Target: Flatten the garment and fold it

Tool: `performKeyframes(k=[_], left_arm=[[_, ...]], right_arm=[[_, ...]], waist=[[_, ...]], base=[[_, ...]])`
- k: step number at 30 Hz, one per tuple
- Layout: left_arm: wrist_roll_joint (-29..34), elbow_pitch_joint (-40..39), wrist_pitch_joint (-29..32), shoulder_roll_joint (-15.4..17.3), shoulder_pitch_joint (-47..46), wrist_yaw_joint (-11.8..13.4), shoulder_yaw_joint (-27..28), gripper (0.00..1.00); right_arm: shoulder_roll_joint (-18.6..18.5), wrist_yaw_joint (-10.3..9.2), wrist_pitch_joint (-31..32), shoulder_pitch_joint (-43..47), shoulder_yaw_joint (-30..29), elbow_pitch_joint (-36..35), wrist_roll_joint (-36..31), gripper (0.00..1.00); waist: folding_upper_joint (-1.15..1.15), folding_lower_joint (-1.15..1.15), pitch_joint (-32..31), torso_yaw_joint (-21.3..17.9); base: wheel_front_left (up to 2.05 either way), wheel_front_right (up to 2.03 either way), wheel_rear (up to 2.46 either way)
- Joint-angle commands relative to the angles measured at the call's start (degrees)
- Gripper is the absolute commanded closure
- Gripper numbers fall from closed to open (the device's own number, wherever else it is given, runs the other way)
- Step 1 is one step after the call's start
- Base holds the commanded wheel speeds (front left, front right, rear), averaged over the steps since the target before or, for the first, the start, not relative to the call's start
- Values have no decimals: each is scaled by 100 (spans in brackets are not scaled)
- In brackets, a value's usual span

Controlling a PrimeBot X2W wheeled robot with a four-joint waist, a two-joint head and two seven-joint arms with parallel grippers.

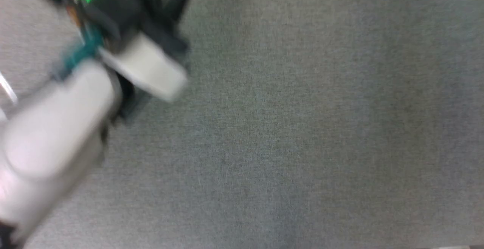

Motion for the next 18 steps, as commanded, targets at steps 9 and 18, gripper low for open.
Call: performKeyframes(k=[9, 18], left_arm=[[-344, -610, -324, 144, 2657, 1249, -362, 100], [-1100, -287, -482, 16, 4681, 1578, -350, 100]], right_arm=[[827, -5, -67, 2503, -715, -512, 11, 100], [1494, -5, -123, 4332, -1255, -410, -188, 100]], waist=[[0, 2, -1170, 56], [0, 2, -2135, 121]], base=[[0, 0, 0], [0, 0, 0]])
